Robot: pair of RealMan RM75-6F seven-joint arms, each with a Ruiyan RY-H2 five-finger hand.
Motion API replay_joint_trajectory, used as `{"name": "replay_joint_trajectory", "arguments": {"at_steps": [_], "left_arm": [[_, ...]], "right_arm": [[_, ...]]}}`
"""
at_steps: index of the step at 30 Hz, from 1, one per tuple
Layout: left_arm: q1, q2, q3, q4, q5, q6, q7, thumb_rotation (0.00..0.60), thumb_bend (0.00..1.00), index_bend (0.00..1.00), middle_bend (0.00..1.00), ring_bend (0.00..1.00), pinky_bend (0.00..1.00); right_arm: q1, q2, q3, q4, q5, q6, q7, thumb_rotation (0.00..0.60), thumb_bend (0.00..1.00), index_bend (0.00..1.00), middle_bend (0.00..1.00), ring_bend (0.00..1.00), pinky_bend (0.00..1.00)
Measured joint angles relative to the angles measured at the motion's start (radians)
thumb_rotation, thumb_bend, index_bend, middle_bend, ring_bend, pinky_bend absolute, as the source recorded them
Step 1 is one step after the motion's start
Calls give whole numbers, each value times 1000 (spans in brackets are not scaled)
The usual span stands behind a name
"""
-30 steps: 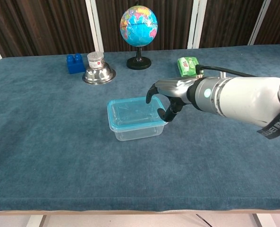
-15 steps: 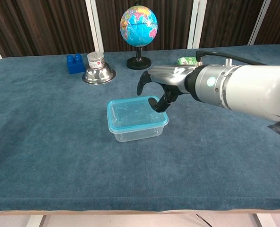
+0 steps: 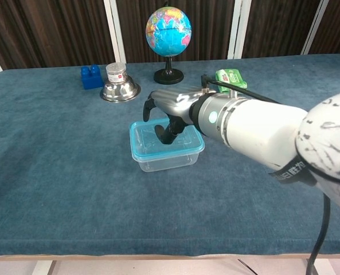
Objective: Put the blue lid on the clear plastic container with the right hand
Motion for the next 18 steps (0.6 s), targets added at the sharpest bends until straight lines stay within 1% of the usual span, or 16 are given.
{"name": "replay_joint_trajectory", "arguments": {"at_steps": [6, 18], "left_arm": [[3, 5, 0, 4, 2, 6, -16, 600, 391, 0, 8, 0, 0], [6, 5, 0, 7, 5, 15, -19, 600, 392, 0, 8, 0, 0]], "right_arm": [[17, -53, 21, 53, 30, 9, -42, 600, 632, 302, 0, 0, 0], [19, -84, 47, 99, 53, -8, -60, 600, 638, 308, 0, 0, 0]]}}
